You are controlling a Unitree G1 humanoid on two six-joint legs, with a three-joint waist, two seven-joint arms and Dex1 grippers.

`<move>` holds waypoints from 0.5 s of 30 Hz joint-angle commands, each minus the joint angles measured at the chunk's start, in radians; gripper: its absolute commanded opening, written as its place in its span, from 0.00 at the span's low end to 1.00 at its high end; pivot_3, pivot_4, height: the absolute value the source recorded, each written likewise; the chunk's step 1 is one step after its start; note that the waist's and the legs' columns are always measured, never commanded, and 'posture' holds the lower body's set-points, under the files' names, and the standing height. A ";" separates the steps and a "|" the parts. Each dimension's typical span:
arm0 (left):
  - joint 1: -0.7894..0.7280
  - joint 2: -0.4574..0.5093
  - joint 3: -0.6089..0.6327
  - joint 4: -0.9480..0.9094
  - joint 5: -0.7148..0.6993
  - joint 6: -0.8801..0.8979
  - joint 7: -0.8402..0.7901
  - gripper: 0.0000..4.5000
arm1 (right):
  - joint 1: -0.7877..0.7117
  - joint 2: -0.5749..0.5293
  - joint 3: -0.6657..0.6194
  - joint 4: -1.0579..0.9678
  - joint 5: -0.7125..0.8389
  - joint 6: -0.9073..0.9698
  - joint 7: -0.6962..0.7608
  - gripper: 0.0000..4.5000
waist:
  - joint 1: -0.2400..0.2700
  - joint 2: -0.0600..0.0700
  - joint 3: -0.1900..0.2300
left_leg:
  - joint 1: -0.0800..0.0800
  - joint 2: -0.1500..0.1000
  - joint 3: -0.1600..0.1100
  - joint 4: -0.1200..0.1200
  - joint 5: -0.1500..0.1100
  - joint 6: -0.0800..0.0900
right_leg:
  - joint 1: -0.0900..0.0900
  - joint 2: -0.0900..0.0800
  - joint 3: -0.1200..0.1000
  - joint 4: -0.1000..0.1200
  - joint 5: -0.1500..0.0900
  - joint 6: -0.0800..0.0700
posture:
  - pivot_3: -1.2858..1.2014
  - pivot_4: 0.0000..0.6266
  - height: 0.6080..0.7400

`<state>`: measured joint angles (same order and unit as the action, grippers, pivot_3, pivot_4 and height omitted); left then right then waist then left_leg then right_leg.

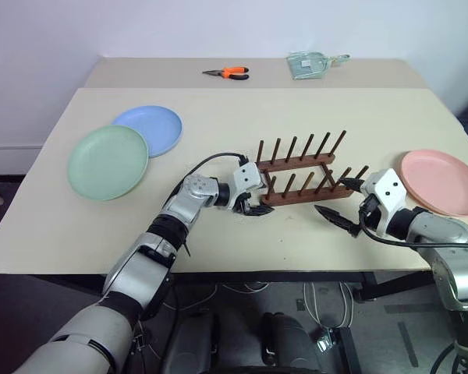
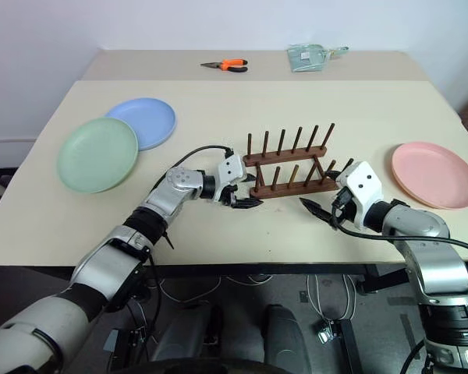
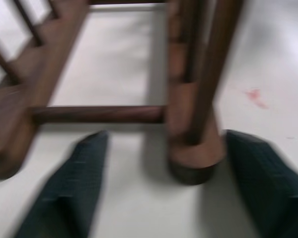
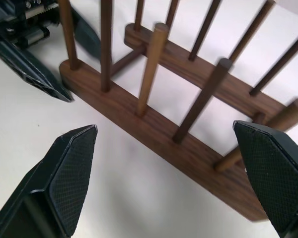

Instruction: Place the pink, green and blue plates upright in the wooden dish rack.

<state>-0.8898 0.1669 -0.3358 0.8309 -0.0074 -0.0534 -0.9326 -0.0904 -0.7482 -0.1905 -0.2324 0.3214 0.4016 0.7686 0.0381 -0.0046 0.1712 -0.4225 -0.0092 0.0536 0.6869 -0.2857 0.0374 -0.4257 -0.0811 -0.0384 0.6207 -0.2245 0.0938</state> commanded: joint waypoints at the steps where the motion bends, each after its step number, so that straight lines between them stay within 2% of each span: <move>1: 0.080 0.067 0.033 -0.164 -0.010 0.096 -0.022 0.97 | 0.020 -0.051 -0.052 -0.005 -0.011 0.015 0.004 0.88 | -0.004 0.000 0.000 | 0.000 0.000 0.000 0.000 0.000 0.000 | 0.000 0.000 0.000 0.000 0.000 0.000 | 0.52 0.24 1.00; 2: 0.127 0.094 0.040 -0.265 -0.044 0.161 -0.059 0.91 | 0.028 -0.064 -0.046 0.009 -0.028 0.013 0.005 0.83 | -0.008 0.000 0.000 | 0.000 0.000 0.000 0.000 0.000 0.000 | 0.000 0.000 0.000 0.000 0.000 0.000 | 0.52 0.24 1.00; 3: 0.174 0.120 0.039 -0.370 -0.074 0.228 -0.095 0.82 | 0.034 -0.076 -0.034 0.023 -0.043 0.015 0.005 0.73 | -0.014 0.000 0.000 | 0.001 0.001 0.000 0.000 0.000 0.000 | 0.000 0.000 0.001 0.001 0.000 0.000 | 0.52 0.24 1.00; 6: 0.280 0.168 0.000 -0.633 -0.120 0.391 -0.148 0.49 | 0.027 -0.081 0.021 0.071 -0.089 0.001 -0.003 0.40 | -0.025 0.000 0.000 | 0.001 0.002 0.000 0.000 0.000 0.000 | 0.000 0.001 0.001 0.001 0.000 0.000 | 0.52 0.24 1.00; 8: 0.324 0.166 -0.044 -0.746 -0.089 0.446 -0.117 0.26 | -0.003 -0.064 0.069 0.115 -0.133 -0.006 -0.026 0.17 | -0.024 0.001 0.000 | 0.001 0.002 0.000 0.000 0.000 -0.001 | 0.000 0.000 0.002 0.002 0.000 0.000 | 0.52 0.24 1.00; 9: 0.330 0.149 -0.058 -0.765 -0.064 0.465 -0.077 0.26 | -0.024 -0.053 0.088 0.136 -0.147 -0.001 -0.036 0.06 | -0.022 0.001 0.000 | 0.001 0.001 0.000 0.000 0.000 -0.001 | 0.000 0.000 0.002 0.002 0.000 0.000 | 0.52 0.24 1.00; 10: 0.328 0.126 -0.070 -0.769 -0.038 0.493 -0.031 0.26 | -0.048 -0.041 0.112 0.160 -0.165 -0.001 -0.047 0.01 | -0.019 0.001 0.000 | 0.001 0.001 0.000 0.001 0.000 -0.001 | 0.001 0.000 0.002 0.002 0.000 0.000 | 0.52 0.24 1.00; 13: 0.312 0.077 -0.095 -0.736 0.035 0.493 0.079 0.26 | -0.104 -0.011 0.169 0.225 -0.218 -0.015 -0.073 0.01 | -0.021 0.000 0.000 | 0.001 0.000 0.000 0.006 0.000 0.001 | 0.001 0.000 0.002 0.005 0.000 0.000 | 0.52 0.24 1.00; 15: 0.268 0.018 -0.072 -0.633 0.080 0.523 0.211 0.26 | -0.153 0.019 0.201 0.280 -0.259 -0.030 -0.111 0.01 | -0.024 0.000 0.000 | 0.001 0.000 0.000 0.007 -0.001 0.001 | 0.001 0.000 0.002 0.007 0.000 0.000 | 0.52 0.24 1.00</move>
<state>-0.5865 0.2020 -0.4279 0.1433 0.0206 0.4520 -0.8199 -0.2200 -0.7480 -0.0082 0.0089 0.1024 0.3833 0.6925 0.0138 -0.0046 0.1710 -0.4212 -0.0084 0.0533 0.6950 -0.2863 0.0383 -0.4244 -0.0804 -0.0362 0.6286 -0.2249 0.0938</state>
